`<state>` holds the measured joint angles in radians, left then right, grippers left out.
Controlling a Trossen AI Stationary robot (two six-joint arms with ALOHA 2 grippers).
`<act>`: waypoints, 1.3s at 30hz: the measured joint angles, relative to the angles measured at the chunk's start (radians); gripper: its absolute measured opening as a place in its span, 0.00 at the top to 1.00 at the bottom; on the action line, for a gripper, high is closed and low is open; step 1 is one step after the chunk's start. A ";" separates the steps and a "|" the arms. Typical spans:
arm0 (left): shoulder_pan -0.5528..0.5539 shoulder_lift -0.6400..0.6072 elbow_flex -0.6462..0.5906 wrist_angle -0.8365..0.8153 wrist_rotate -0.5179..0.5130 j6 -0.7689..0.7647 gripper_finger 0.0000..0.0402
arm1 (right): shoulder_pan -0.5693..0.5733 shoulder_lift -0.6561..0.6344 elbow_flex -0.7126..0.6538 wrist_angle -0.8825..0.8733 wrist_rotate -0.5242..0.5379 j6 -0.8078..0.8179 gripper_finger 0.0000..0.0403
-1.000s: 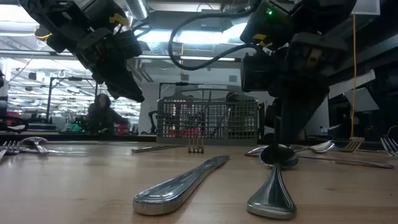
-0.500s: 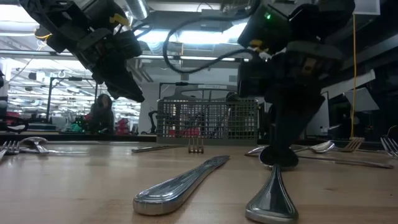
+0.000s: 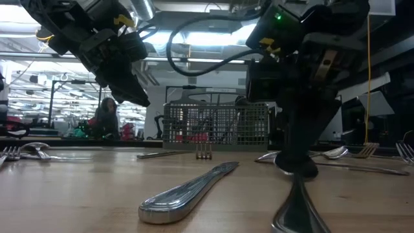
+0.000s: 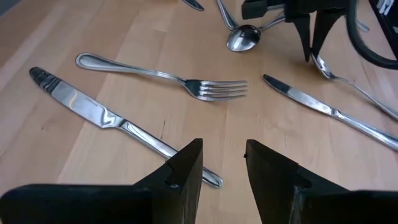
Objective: Sort silverware
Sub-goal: Put the spoon into the gray silverware organizer
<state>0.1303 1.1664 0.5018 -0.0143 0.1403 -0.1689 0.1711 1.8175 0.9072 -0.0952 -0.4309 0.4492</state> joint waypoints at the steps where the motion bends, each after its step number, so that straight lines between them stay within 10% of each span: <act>1: 0.000 0.000 0.000 0.000 0.000 -0.007 0.71 | 0.000 0.000 0.002 -0.002 -0.005 0.000 0.96; 20: 0.000 0.000 0.000 0.005 0.000 -0.012 0.71 | -0.127 0.000 0.187 -0.329 -0.093 -0.242 0.98; 39: 0.003 -0.001 0.000 0.005 0.000 0.026 0.71 | -0.276 0.000 0.707 -0.991 0.239 -0.672 0.98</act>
<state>0.1337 1.1652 0.5018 -0.0090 0.1406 -0.1431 -0.1054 1.8179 1.6145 -1.0864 -0.1921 -0.2225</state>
